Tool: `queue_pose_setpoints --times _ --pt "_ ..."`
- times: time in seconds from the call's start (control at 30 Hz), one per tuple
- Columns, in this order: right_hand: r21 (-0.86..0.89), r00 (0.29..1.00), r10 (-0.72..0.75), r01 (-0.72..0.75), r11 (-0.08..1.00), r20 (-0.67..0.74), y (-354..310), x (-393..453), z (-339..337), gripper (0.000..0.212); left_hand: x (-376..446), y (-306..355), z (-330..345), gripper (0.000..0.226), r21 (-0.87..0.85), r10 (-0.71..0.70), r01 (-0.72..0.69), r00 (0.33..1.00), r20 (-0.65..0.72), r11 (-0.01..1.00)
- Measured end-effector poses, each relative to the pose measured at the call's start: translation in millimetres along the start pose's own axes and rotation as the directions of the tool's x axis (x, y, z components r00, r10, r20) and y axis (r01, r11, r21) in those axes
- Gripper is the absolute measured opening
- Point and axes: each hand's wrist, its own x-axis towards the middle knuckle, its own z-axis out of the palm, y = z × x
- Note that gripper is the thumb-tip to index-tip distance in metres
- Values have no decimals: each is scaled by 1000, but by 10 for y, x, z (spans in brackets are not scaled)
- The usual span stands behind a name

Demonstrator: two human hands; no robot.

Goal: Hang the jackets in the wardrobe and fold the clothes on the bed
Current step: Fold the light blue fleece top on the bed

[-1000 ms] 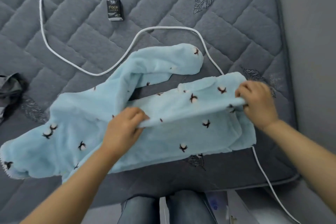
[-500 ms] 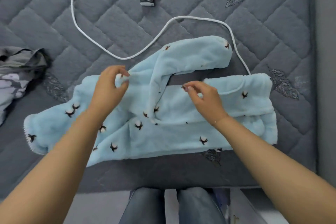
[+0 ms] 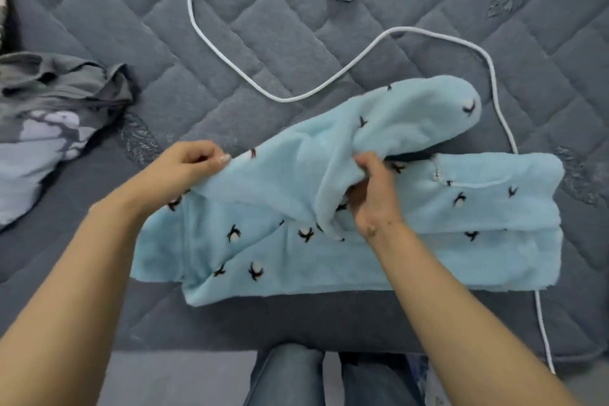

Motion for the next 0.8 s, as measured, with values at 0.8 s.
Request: queue_pose_setpoints --times 0.8 --pt "213 984 -178 179 960 -22 -958 27 -260 51 116 -162 521 38 64 97 -109 980 175 992"
